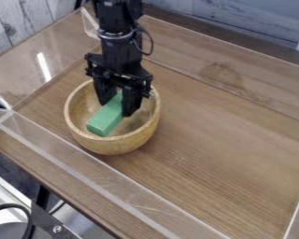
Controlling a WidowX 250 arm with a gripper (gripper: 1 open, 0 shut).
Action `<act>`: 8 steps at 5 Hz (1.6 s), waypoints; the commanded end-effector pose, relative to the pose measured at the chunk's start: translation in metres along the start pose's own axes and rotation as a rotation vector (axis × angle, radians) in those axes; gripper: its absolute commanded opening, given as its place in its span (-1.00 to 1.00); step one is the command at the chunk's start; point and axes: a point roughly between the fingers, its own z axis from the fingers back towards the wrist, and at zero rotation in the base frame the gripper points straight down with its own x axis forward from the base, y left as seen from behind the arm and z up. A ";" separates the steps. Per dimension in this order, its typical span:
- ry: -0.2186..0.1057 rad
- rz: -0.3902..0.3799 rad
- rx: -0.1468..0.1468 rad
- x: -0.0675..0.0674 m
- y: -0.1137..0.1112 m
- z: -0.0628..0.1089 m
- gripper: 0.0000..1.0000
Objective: Remove the green block from inside the brown bowl and put it on the table
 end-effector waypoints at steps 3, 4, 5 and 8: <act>-0.100 0.007 0.018 0.012 0.000 0.033 -1.00; -0.103 0.009 0.015 0.012 -0.001 0.036 -1.00; -0.105 0.009 0.012 0.013 -0.003 0.038 -1.00; -0.114 -0.018 -0.019 0.017 -0.028 0.049 -1.00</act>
